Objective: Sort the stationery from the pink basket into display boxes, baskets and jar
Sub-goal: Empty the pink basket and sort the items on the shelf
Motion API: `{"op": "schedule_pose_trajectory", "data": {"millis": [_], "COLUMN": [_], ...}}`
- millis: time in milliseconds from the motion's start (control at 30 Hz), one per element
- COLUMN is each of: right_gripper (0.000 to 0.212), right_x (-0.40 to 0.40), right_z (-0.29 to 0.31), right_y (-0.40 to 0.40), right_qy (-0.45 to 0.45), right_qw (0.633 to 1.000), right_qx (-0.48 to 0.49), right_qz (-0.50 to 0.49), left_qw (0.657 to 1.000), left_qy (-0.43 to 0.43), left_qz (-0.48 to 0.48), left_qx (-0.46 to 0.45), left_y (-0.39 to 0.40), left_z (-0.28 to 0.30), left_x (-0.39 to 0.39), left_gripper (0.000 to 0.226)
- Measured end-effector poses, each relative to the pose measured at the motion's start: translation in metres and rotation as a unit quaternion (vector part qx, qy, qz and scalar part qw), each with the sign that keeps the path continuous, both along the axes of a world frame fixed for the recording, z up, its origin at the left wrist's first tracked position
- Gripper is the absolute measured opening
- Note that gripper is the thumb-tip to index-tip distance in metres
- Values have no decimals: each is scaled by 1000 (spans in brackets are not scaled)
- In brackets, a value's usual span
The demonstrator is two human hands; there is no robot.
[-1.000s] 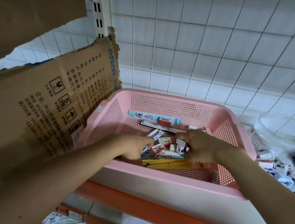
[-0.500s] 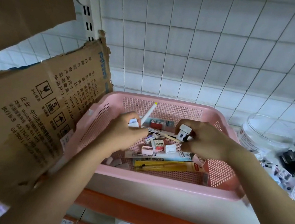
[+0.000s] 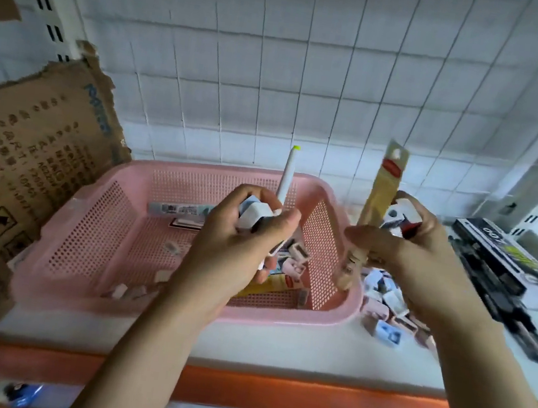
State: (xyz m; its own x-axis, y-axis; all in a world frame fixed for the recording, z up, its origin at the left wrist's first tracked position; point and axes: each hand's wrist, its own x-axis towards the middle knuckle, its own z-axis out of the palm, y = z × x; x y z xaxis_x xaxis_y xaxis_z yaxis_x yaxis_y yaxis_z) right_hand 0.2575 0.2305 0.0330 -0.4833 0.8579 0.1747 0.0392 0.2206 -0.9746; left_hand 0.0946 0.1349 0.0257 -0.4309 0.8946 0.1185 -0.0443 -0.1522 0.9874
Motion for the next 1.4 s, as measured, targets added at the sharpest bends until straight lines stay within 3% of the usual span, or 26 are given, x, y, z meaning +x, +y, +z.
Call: {"op": "schedule_pose_trajectory", "data": {"millis": [167, 300, 467, 600, 700, 900, 1100, 1400], "right_gripper": [6, 10, 13, 23, 22, 22, 28, 26], "right_x": [59, 110, 161, 186, 195, 191, 183, 178], "right_z": [-9, -17, -35, -45, -49, -51, -52, -55], "right_y": [25, 47, 65, 78, 83, 89, 98, 104], "right_qy": [167, 113, 75, 81, 86, 116, 143, 119], "right_qw": [971, 971, 981, 977, 973, 969, 956, 961], "right_qx": [-145, -184, -168, -195, -214, -215, -255, -247], "right_qz": [-93, -101, -60, -33, -20, 27, 28, 30], "left_qw": [999, 1000, 997, 996, 994, 978, 921, 898], "left_qy": [6, 4, 78, 9, -33, 158, 375, 426], "left_qz": [-4, 4, 9, 60, 82, 117, 99, 110], "left_qx": [38, 10, -23, -68, -70, -70, -22, 10], "left_y": [27, 54, 77, 81, 83, 103, 130, 140], "left_z": [7, -2, -27, -50, -58, -64, -72, -79], "left_x": [60, 111, 174, 194, 198, 184, 167, 147], "left_gripper": [18, 17, 23, 35, 32, 22, 39, 27]}}
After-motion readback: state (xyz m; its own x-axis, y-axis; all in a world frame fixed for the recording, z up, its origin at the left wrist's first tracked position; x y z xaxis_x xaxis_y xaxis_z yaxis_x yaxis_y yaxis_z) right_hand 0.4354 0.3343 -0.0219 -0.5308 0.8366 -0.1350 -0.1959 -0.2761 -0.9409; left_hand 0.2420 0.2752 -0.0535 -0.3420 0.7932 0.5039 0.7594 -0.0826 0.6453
